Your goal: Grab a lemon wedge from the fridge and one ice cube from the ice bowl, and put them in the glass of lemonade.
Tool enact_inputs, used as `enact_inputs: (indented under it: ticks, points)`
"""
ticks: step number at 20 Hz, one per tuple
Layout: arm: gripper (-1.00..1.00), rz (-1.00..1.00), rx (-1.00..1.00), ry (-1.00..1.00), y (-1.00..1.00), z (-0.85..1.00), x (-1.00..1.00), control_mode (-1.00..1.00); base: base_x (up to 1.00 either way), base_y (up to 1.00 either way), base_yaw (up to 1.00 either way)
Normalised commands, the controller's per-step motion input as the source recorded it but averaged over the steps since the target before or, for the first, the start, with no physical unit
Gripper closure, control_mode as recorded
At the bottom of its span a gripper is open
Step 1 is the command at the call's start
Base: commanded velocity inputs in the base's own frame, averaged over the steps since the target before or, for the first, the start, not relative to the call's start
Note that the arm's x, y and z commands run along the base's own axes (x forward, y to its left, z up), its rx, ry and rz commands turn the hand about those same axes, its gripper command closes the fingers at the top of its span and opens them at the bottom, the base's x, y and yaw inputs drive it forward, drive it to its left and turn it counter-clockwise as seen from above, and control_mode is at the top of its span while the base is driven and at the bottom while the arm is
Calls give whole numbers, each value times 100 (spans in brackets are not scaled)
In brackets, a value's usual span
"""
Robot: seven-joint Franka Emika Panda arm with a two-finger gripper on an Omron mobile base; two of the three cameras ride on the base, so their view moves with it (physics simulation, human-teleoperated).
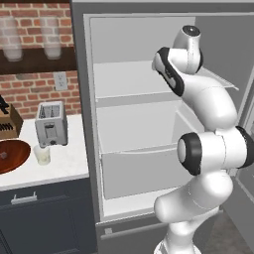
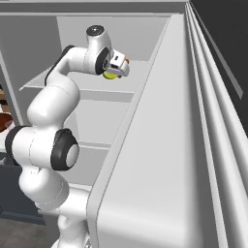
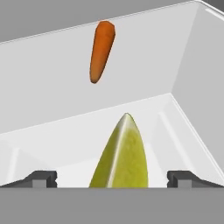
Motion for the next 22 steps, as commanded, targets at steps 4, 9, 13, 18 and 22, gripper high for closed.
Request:
enact_inputs:
  ticks: [4,9,13,18,22]
  points:
    - [-100,-2,0,0,0,-20,0,-100,0,0,0]
    - [-100,0,0,2,0,-15,-31,-100,0,0,0]
    - [-100,0,0,0,0,-14,-7,-100,0,0,0]
    - [-100,0,0,0,0,-9,0,-100,0,0,0]
    - [-100,0,0,0,0,-1,4,-100,0,0,0]
